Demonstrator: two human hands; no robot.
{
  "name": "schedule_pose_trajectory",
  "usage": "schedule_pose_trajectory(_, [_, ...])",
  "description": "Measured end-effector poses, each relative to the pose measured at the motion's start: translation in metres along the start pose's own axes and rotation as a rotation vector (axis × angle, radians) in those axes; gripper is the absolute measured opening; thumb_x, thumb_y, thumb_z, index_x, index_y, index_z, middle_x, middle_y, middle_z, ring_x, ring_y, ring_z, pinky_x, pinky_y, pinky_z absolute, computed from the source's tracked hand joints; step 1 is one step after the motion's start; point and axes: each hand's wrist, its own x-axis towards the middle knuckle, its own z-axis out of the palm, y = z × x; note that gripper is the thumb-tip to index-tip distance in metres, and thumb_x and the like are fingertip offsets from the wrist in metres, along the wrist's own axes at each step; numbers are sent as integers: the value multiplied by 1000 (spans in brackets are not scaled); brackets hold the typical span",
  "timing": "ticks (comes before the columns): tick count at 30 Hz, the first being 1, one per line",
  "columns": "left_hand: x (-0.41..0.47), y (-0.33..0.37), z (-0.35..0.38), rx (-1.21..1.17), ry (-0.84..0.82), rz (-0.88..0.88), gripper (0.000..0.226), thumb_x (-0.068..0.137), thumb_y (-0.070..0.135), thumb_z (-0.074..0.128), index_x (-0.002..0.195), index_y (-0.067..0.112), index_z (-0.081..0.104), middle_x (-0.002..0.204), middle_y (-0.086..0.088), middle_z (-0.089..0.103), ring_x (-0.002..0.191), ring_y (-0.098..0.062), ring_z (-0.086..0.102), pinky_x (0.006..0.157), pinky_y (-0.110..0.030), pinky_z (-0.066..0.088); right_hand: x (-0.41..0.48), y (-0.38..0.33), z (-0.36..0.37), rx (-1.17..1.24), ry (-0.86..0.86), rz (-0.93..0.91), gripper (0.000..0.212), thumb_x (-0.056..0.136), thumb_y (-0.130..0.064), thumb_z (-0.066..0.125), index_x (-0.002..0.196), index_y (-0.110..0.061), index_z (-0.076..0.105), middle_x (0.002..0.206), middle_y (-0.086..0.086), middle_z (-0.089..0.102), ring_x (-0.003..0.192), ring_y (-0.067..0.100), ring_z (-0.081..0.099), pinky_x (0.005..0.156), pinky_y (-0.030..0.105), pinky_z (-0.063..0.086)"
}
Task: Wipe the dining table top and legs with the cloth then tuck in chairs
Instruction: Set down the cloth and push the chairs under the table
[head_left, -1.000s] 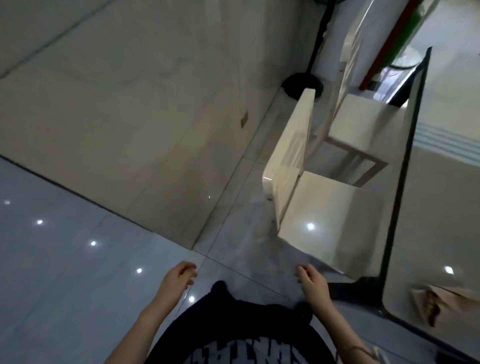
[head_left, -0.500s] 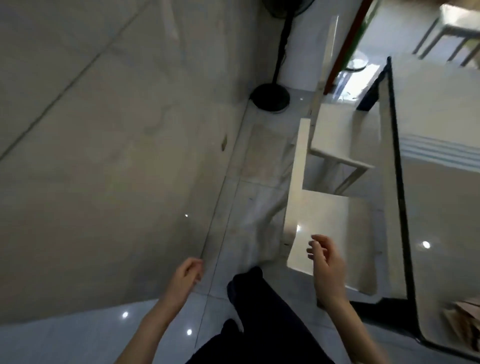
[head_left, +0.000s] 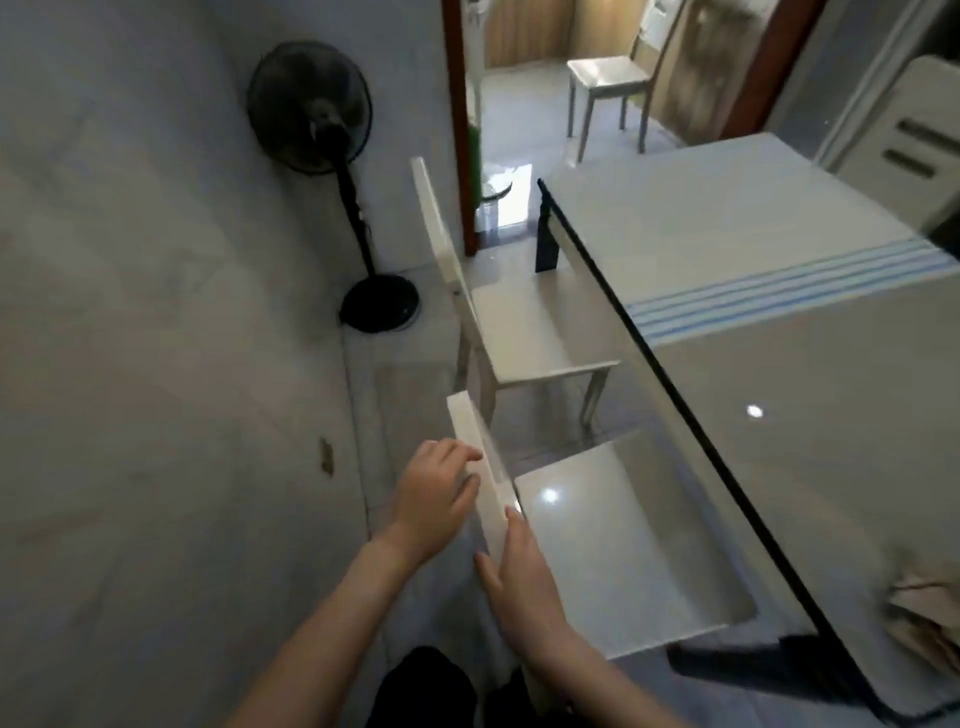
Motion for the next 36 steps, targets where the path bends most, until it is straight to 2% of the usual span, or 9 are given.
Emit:
schedule_pose_trajectory(6, [82,-40,28,316,-327,379,26,85,40,45,82,23,65,83,7,67,85,-16,62,106,-39,28,7,9,6,-200,146,-20,66,74,-56,44,124,-12,50,98,-4,74,80,4,70,76,13,48])
schedule_pose_trajectory(9, [111,-49,37,401,-452,621,33,86,42,43,65,25,61,63,8,63,66,-12,62,97,-39,41,1,6,5,-157,117,-7,73,78,-55,52,139,-17,41,124,-5,66,107,6,64,94,10,38])
schedule_pose_trajectory(12, [135,-45,40,399,-561,806,43,87,51,37,66,22,62,65,6,63,66,-14,63,58,-25,38,0,4,-3,-40,73,116,80,85,-72,45,150,-28,31,148,-11,42,135,6,41,109,12,23])
schedule_pose_trajectory(15, [147,-46,39,360,-757,912,49,92,55,29,81,20,62,85,3,64,84,-17,58,62,-29,34,-14,-2,3,-186,262,155,76,85,-79,22,129,-27,58,125,-10,63,111,7,62,93,21,49])
schedule_pose_trajectory(17, [151,-52,35,327,-735,935,50,92,53,29,78,19,62,83,3,64,80,-18,59,59,-28,36,-22,-13,4,-284,311,394,77,86,-77,8,104,-28,65,104,-9,68,96,11,67,78,25,54])
schedule_pose_trajectory(20, [150,-58,36,348,-678,909,46,85,47,39,57,18,59,57,2,61,54,-18,61,41,-25,40,-28,-16,22,-324,401,654,81,80,-75,-2,102,-27,60,109,-5,65,104,16,63,82,34,48])
schedule_pose_trajectory(24, [147,-53,40,361,-654,883,41,79,41,46,50,14,56,49,-1,58,42,-21,56,38,-24,38,-31,-9,30,-436,457,676,66,95,-65,11,61,-32,56,58,-8,64,46,8,61,38,23,40])
schedule_pose_trajectory(32, [151,-52,38,333,-655,846,50,85,43,26,71,13,63,74,-2,66,69,-25,63,57,-30,42,-29,-14,27,-509,510,624,67,96,-64,12,58,-27,53,53,-6,59,46,11,59,44,24,25])
schedule_pose_trajectory(36, [150,-54,39,318,-656,840,56,82,44,20,69,10,63,72,-6,67,67,-27,63,57,-31,43,-33,-22,24,-431,535,595,87,83,-73,-12,76,-22,59,74,-1,67,69,19,65,58,33,39])
